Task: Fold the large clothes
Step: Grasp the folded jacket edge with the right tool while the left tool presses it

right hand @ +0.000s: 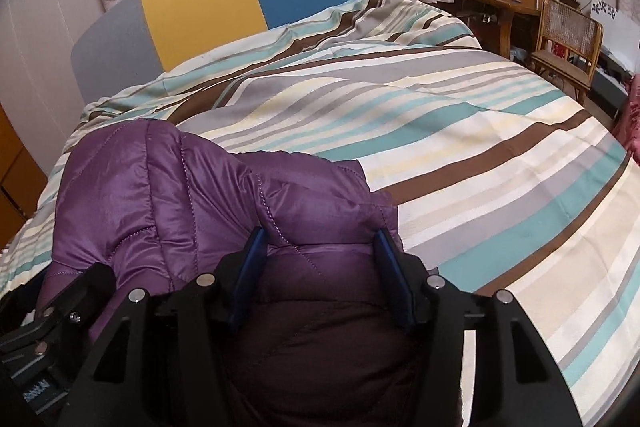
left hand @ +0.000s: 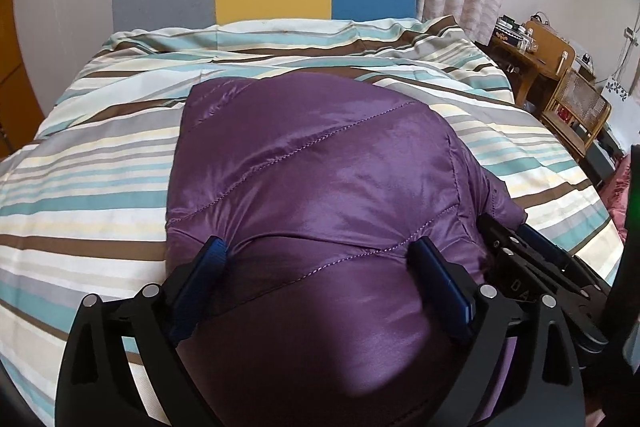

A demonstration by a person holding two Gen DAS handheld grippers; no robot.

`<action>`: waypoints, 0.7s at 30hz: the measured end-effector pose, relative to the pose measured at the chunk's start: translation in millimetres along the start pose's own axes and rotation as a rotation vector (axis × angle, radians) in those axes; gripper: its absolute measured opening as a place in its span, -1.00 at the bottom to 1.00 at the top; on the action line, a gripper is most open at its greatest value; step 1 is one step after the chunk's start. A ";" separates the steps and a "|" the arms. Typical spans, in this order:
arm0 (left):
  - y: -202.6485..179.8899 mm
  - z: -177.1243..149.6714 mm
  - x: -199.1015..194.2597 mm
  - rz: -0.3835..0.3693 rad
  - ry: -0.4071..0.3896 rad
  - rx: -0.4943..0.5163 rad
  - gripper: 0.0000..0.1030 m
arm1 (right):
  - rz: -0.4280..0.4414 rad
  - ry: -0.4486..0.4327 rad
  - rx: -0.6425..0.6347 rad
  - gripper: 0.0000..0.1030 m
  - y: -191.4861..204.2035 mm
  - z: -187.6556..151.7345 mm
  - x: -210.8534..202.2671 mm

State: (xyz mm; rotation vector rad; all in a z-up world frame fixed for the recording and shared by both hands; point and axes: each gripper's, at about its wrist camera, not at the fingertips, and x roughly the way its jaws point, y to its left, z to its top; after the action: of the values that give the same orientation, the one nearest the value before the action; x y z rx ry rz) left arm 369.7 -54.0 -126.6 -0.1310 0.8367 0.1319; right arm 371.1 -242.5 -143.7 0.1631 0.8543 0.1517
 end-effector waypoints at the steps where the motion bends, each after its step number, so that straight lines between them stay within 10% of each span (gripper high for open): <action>1: -1.4 2.4 -2.0 0.006 0.003 -0.003 0.82 | 0.003 -0.002 0.004 0.07 -1.1 -0.1 0.1; 10: -5.7 57.2 15.5 0.158 0.036 -0.029 0.82 | 0.004 -0.014 0.022 0.10 -3.2 -1.0 -0.5; 21: 4.8 32.8 67.3 0.168 0.057 -0.021 0.94 | -0.010 -0.017 0.009 0.11 2.7 -2.3 3.1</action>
State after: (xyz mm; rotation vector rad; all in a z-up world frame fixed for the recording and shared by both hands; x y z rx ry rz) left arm 437.5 -39.4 -155.3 -0.0841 0.9027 0.2962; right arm 371.2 -239.1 -146.9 0.1681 0.8394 0.1366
